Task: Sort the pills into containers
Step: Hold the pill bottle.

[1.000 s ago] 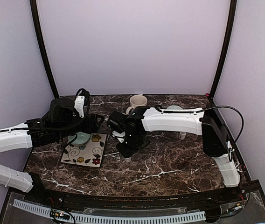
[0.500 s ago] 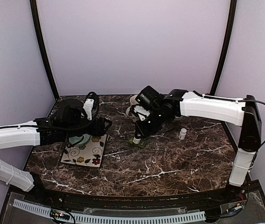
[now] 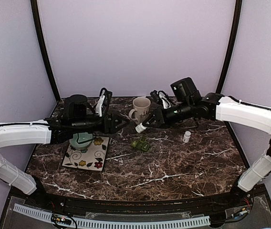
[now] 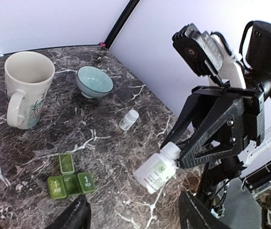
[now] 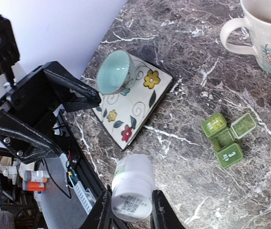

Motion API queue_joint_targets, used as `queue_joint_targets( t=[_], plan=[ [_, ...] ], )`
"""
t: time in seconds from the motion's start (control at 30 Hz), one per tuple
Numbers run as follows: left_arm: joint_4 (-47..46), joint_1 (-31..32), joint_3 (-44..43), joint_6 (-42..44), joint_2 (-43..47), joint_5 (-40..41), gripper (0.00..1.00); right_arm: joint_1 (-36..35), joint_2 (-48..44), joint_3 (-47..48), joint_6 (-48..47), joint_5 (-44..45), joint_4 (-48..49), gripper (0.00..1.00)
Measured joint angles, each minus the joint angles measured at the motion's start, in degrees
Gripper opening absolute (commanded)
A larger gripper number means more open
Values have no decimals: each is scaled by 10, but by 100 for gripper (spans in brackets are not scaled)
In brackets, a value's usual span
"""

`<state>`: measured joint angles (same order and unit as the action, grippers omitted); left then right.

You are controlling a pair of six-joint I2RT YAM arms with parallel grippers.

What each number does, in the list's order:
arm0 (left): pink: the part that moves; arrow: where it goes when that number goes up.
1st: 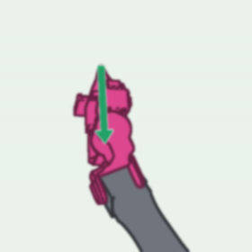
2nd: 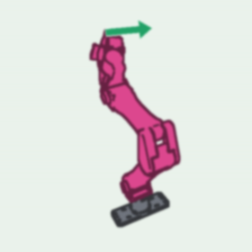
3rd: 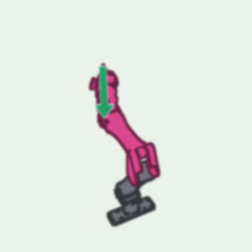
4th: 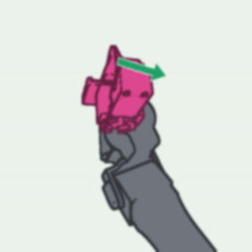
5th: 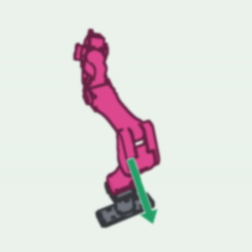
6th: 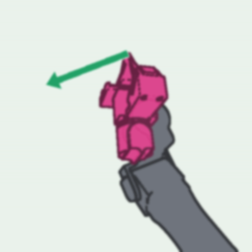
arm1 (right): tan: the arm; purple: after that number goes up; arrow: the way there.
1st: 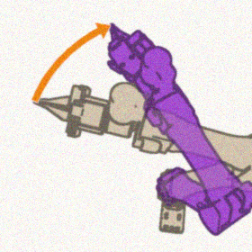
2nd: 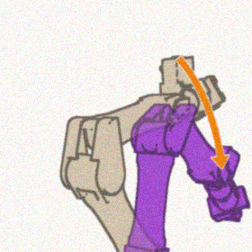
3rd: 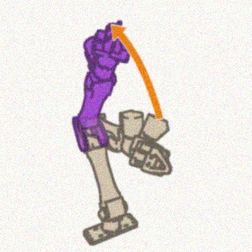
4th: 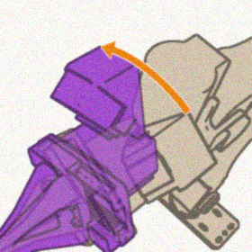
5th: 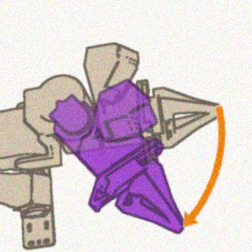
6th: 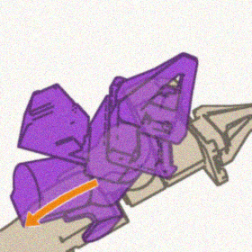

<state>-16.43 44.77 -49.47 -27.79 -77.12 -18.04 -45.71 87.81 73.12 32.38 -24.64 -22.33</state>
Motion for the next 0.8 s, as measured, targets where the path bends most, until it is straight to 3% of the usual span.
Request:
queue_joint_targets(
  t=[0.33,0.8],
  plan=[
    [-135,-27,3,-97,-33,-143,63,18,-37,-45,70,-101,116,0],
    [-240,-30,21,-189,-73,-223,58,19,-41,-84,118,-150,225,0]
  ],
)
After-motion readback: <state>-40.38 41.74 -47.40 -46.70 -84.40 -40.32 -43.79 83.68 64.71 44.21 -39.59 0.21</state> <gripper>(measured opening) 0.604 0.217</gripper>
